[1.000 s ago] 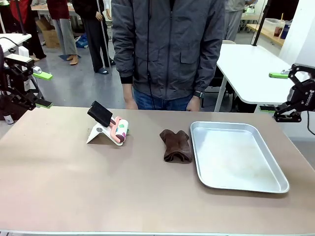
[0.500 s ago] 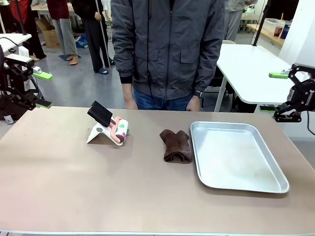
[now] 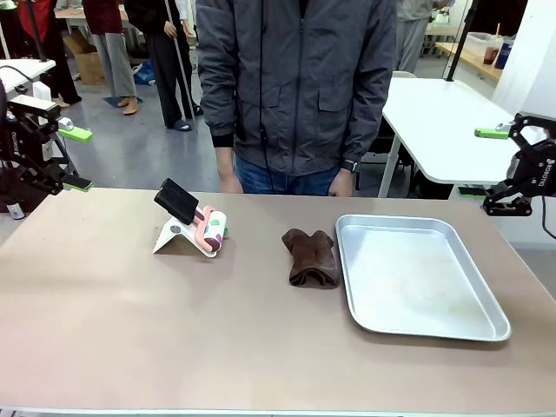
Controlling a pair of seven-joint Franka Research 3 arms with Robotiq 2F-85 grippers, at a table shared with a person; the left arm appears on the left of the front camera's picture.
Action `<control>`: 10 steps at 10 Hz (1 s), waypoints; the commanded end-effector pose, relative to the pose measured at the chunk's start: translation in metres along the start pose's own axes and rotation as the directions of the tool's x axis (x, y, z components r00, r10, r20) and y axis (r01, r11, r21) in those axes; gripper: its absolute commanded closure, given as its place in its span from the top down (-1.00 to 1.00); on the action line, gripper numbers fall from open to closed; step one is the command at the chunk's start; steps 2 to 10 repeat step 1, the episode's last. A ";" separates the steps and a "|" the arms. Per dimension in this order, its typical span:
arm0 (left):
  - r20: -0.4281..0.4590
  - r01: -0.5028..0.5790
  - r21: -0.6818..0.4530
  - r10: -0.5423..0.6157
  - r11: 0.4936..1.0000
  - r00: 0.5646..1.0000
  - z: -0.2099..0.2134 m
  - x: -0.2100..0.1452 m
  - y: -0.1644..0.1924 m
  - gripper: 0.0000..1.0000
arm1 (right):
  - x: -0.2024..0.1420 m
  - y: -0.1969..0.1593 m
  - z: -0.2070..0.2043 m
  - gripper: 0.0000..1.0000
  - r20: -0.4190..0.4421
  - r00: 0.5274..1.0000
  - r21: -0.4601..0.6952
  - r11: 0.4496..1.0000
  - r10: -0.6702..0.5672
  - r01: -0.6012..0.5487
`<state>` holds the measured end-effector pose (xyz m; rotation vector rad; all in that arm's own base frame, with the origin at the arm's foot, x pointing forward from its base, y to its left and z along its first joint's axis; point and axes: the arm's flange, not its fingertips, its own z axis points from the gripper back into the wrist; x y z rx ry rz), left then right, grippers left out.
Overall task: Clean the surface of the table.
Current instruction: Return the Lint Roller and towel to their original positions.
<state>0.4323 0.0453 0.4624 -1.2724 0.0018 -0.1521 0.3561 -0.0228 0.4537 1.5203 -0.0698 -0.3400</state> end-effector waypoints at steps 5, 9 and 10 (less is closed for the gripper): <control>-0.001 -0.005 -0.002 0.005 1.000 1.000 -0.001 0.000 -0.002 1.00 | -0.002 0.001 0.003 1.00 -0.013 1.000 -0.006 1.000 0.009 -0.009; -0.001 -0.005 -0.002 0.005 1.000 1.000 -0.001 0.000 -0.002 1.00 | -0.002 0.001 0.003 1.00 -0.013 1.000 -0.006 1.000 0.009 -0.009; -0.001 -0.005 -0.002 0.005 1.000 1.000 -0.001 0.000 -0.002 1.00 | -0.002 0.001 0.003 1.00 -0.013 1.000 -0.006 1.000 0.009 -0.009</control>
